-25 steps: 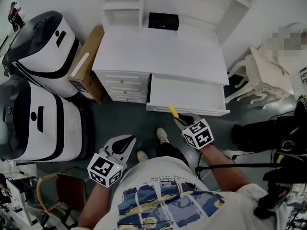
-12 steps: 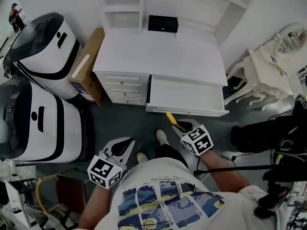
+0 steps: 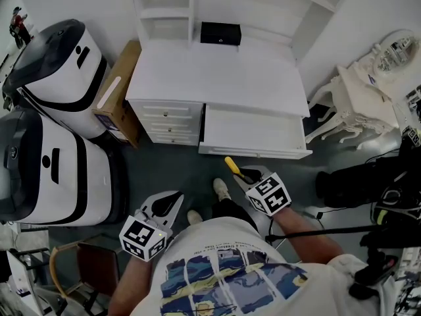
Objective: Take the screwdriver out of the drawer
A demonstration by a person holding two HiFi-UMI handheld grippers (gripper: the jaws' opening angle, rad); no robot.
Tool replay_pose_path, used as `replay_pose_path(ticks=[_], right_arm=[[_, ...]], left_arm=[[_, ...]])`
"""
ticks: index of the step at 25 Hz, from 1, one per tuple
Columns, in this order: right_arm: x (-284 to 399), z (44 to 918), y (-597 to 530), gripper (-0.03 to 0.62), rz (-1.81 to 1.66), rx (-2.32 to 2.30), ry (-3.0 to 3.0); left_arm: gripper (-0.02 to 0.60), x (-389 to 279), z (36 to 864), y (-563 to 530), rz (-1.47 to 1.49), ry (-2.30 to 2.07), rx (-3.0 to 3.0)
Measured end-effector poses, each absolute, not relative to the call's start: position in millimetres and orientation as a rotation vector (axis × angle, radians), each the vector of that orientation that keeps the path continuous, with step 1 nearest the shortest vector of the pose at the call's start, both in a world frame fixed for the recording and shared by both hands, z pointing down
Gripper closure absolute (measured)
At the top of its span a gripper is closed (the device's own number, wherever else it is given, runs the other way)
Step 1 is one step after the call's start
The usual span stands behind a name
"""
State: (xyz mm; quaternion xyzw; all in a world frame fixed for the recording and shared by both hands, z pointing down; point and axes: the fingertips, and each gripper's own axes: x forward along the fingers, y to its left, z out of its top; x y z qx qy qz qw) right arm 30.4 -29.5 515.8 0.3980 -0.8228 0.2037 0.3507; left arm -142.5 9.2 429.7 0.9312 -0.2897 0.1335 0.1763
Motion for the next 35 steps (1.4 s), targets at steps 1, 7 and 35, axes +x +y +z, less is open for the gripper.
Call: replay_pose_path(ticks=[1,7,35], right_arm=[[29.8,515.6,-28.8,0.502,0.526,1.028,-2.131],[27.3,512.2,-26.9,0.502,0.519,1.016,-2.132],[15.3,520.0,-33.8,0.502,0.540,0.993,-2.133]], left_arm=[[0.568,-142.7,430.0,9.9,0.377,-0.820,2.636],[0.568,-143.2,429.3,10.3,0.376,-0.819,2.634],[0.568,-148.6,434.1,-1.9,0.387,-0.809,2.619]])
